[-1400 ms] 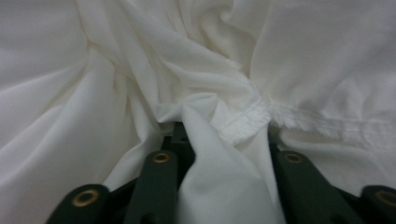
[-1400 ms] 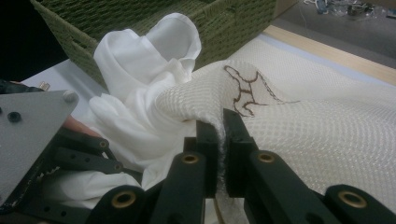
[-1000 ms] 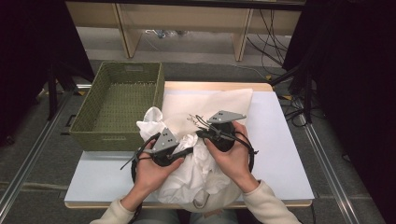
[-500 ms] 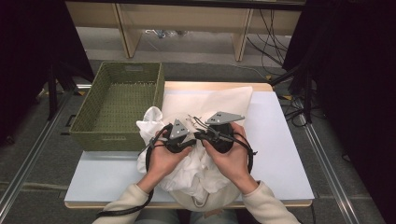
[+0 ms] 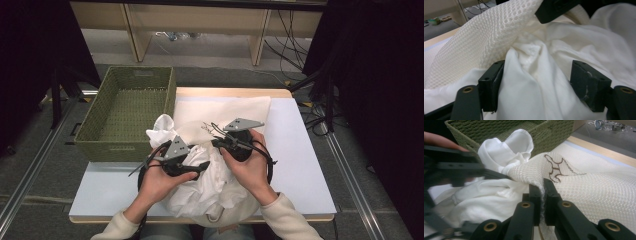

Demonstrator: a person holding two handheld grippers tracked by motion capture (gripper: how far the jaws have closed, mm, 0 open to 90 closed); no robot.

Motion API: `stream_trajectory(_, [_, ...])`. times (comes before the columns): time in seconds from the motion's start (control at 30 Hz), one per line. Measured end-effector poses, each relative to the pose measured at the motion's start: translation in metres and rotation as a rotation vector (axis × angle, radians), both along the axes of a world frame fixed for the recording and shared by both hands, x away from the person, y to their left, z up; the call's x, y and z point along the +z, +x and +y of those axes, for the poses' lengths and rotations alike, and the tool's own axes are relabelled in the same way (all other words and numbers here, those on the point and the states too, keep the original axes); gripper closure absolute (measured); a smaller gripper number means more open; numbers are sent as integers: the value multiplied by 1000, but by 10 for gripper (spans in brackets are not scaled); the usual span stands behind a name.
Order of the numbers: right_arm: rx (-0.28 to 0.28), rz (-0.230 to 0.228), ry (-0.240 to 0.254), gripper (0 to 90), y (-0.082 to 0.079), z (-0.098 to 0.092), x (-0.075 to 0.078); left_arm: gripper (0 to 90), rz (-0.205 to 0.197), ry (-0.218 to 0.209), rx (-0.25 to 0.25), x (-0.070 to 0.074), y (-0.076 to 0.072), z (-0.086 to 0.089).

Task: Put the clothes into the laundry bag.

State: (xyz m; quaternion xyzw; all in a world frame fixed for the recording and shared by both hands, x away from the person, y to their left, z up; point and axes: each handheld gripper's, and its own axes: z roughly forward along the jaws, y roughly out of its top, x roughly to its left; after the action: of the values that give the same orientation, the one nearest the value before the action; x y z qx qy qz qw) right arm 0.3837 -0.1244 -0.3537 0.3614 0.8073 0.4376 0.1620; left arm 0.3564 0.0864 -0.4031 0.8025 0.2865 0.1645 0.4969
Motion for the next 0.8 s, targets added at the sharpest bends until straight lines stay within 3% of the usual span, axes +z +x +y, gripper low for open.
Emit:
stream_trajectory(0.13, [8,0,0,877,1,0,0,243,15,22,-18,3,-14,7])
stream_trajectory(0.17, [9,-1,-3,877,1,0,0,237,14,73,-26,1,-16,9])
stream_trajectory(0.3, [3,4,-3,877,1,0,0,243,24,106,-20,-11,-15,5])
stream_trajectory(0.33, [1,2,-3,876,1,0,0,243,36,140,-41,-15,-13,4])
stream_trajectory(0.37, [-1,8,-1,876,0,1,0,253,47,147,-38,-23,-11,-1])
stream_trajectory(0.43, [14,-1,-7,877,2,0,-1,314,65,176,-45,-37,-5,-10])
stream_trajectory(0.5, [0,12,-5,876,0,0,-1,385,67,171,-38,-43,-2,-15])
stream_trajectory(0.6, [-2,14,-7,876,1,1,-1,541,62,190,-24,-43,1,-17])
stream_trajectory(0.67, [25,-18,-17,876,3,1,-2,652,59,194,-15,-41,3,-17])
stream_trajectory(0.73, [25,-8,-18,877,2,1,-2,702,58,171,-12,-41,3,-18])
stream_trajectory(0.77, [10,3,-17,876,0,1,-1,751,51,135,-6,-37,3,-18])
stream_trajectory(0.8, [21,-13,-23,876,1,1,-1,761,51,135,-6,-37,3,-18])
